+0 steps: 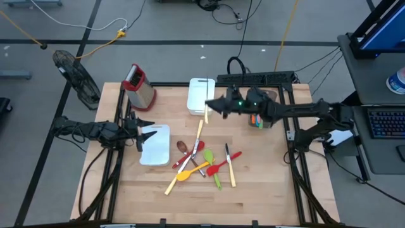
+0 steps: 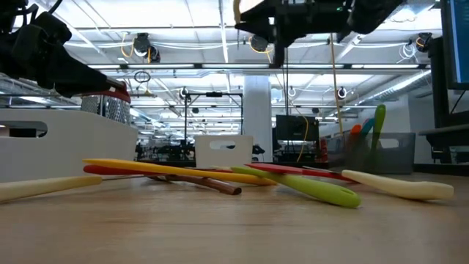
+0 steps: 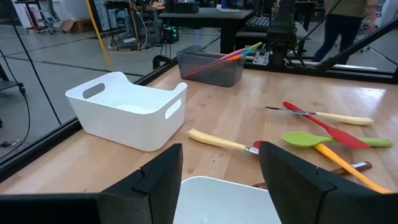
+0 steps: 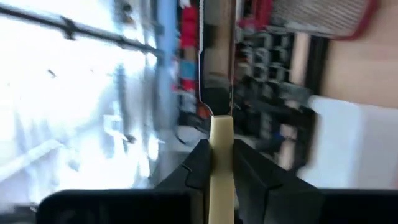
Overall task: Pick & Place Kitchen Items
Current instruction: Put the yellow knife into the top white bin
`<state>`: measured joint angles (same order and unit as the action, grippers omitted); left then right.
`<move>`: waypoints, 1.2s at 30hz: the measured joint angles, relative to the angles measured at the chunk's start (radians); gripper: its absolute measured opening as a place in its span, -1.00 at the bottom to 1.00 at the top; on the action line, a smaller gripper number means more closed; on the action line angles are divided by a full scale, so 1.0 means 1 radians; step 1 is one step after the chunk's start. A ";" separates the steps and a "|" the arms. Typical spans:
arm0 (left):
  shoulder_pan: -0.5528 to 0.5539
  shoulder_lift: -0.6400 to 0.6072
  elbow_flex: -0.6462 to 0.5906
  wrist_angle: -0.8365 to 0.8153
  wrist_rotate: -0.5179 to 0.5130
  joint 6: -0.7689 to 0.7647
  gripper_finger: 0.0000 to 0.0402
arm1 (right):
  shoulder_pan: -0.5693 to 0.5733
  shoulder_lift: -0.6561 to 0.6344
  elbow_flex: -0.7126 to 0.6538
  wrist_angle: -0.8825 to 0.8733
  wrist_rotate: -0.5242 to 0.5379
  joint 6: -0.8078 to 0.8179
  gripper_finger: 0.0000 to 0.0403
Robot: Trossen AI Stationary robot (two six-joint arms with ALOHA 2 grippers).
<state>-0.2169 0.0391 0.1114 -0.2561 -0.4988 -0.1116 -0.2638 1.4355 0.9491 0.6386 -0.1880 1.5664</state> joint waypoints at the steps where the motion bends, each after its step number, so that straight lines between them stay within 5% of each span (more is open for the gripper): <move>1: 0.000 0.000 0.000 0.000 0.000 0.000 0.09 | -0.015 0.016 0.012 0.011 -0.004 0.025 -0.83; 19: 0.000 0.000 0.000 -0.001 0.000 0.001 0.09 | -0.215 0.381 0.295 -0.032 -0.384 0.240 -0.83; 36: 0.000 0.000 0.000 -0.003 -0.001 0.010 0.09 | -0.293 0.515 0.298 -0.206 -0.493 0.250 -0.82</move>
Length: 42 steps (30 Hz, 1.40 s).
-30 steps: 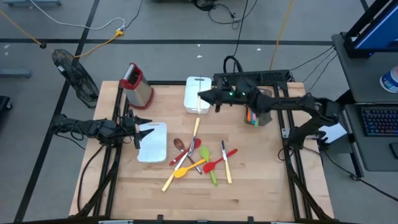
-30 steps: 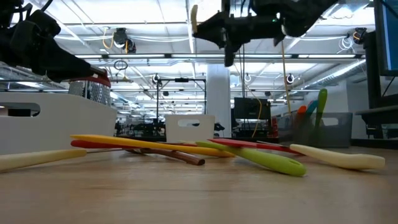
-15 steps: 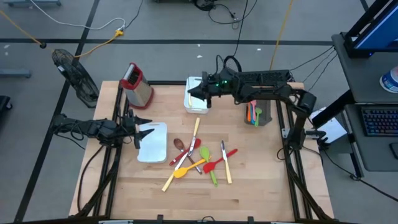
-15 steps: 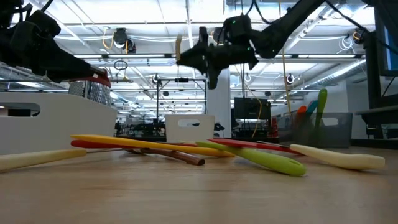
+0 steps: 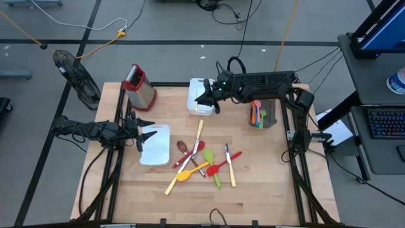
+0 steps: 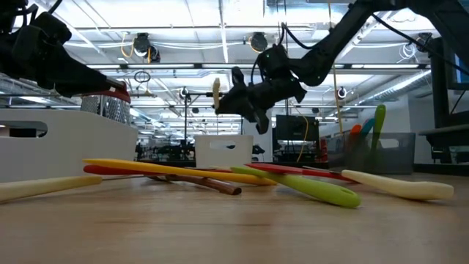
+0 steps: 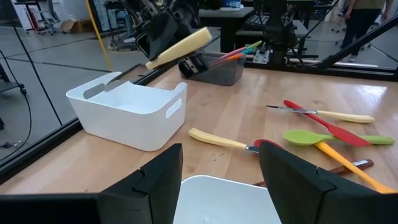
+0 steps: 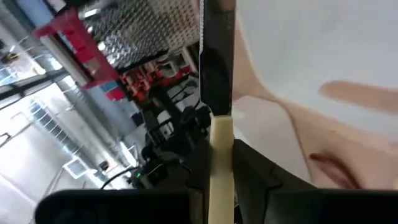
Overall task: Pick & Place Kitchen Items
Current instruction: Put the yellow knife into the top white bin
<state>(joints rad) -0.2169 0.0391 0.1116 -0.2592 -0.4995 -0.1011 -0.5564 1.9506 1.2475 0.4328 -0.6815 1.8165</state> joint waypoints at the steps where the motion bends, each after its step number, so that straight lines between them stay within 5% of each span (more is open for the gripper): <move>1: 0.000 0.000 0.000 0.000 0.000 0.002 0.09 | -0.009 -0.001 0.000 -0.018 0.000 -0.013 -0.82; 20: 0.000 0.000 0.000 0.000 -0.007 0.044 0.09 | -0.059 -0.001 0.000 -0.153 -0.022 -0.056 -0.80; 42: 0.000 0.000 0.000 0.001 -0.007 0.035 0.09 | -0.066 -0.001 -0.001 -0.174 0.000 -0.166 -0.43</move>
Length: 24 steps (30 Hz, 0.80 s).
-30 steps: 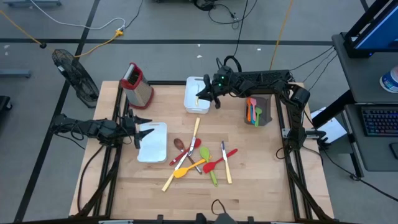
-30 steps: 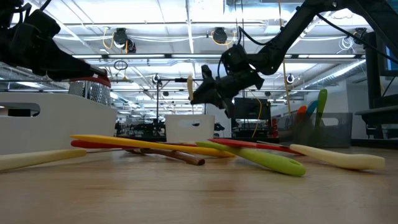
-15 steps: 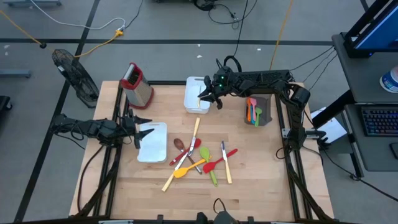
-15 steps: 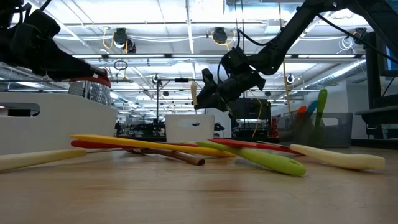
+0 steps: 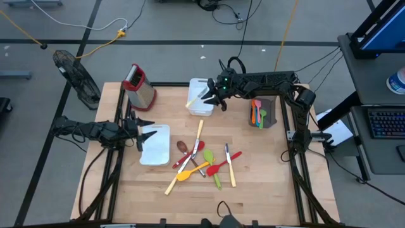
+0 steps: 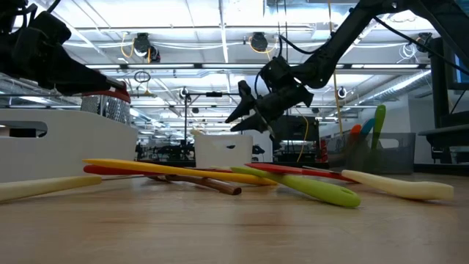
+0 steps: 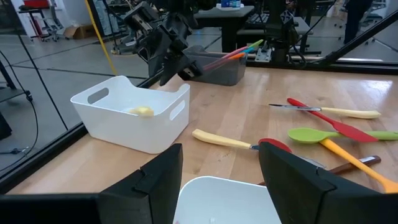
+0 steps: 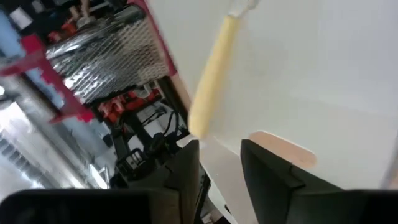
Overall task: Pick & Place Kitchen Items
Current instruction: Put the yellow knife into the top white bin
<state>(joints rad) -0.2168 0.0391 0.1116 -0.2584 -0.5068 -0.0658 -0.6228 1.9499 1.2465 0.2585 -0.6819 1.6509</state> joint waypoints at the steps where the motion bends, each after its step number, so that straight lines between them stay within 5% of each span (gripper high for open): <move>1: 0.000 0.000 0.000 0.000 0.000 0.000 0.09 | 0.000 -0.003 0.000 0.017 -0.003 -0.015 -0.43; 7: 0.000 0.000 0.000 0.002 0.015 -0.037 0.09 | 0.032 -0.077 0.000 0.094 -0.053 -0.153 -0.49; 13: 0.000 0.000 0.000 0.002 0.017 -0.228 0.09 | 0.124 -0.191 0.000 0.053 -0.045 -0.426 -0.72; 17: 0.000 0.000 0.000 0.002 0.017 -0.302 0.09 | 0.202 -0.268 -0.008 -0.009 0.065 -0.638 -0.96; 24: 0.000 0.000 0.000 0.081 0.017 -0.310 0.09 | 0.338 -0.411 -0.138 0.130 0.365 -0.849 -0.99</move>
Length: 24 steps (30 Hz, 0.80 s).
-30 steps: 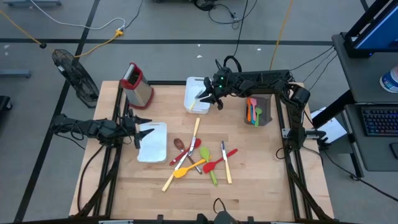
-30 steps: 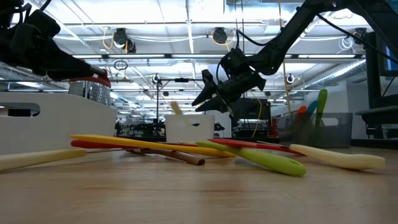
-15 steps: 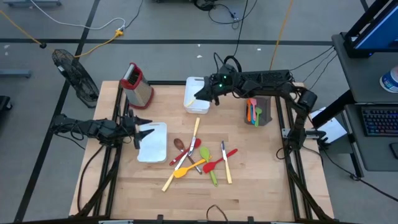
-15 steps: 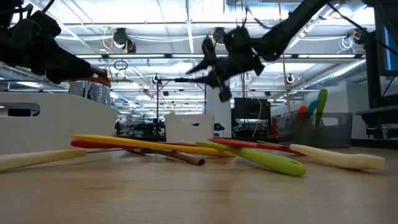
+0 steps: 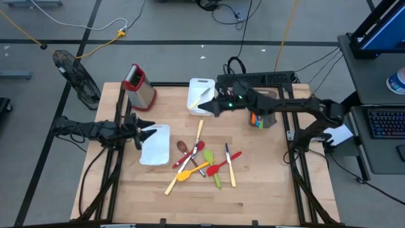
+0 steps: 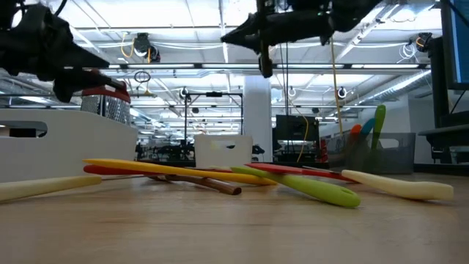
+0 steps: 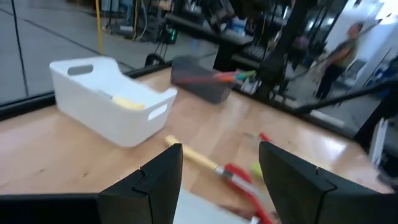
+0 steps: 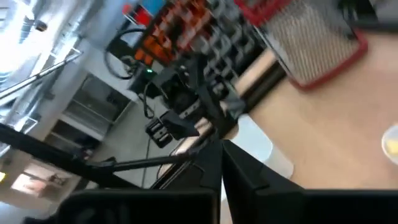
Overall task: Pick & Place Kitchen Items
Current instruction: Put the yellow knife into the top white bin
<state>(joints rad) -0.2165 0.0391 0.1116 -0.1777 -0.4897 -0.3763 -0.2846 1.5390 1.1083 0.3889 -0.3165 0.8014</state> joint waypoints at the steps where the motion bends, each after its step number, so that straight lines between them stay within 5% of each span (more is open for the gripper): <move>1: 0.000 0.000 0.000 0.023 0.000 0.001 0.09 | 0.019 -0.018 -0.030 0.048 0.025 -0.018 -0.99; 11: 0.000 0.000 0.000 0.177 -0.008 0.017 0.09 | 0.137 -0.190 -0.386 0.417 0.140 -0.054 -0.98; 18: 0.000 0.010 0.000 0.233 0.033 0.043 0.09 | 0.187 -0.286 -0.544 0.479 0.279 -0.036 -0.99; 24: -0.002 0.135 0.033 0.275 0.097 0.048 0.09 | 0.212 -0.348 -0.616 0.527 0.349 -0.072 -0.98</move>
<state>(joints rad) -0.2180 0.1745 0.1441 0.0978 -0.3923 -0.3285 -0.0722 1.1914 0.4919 0.9159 0.0323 0.7297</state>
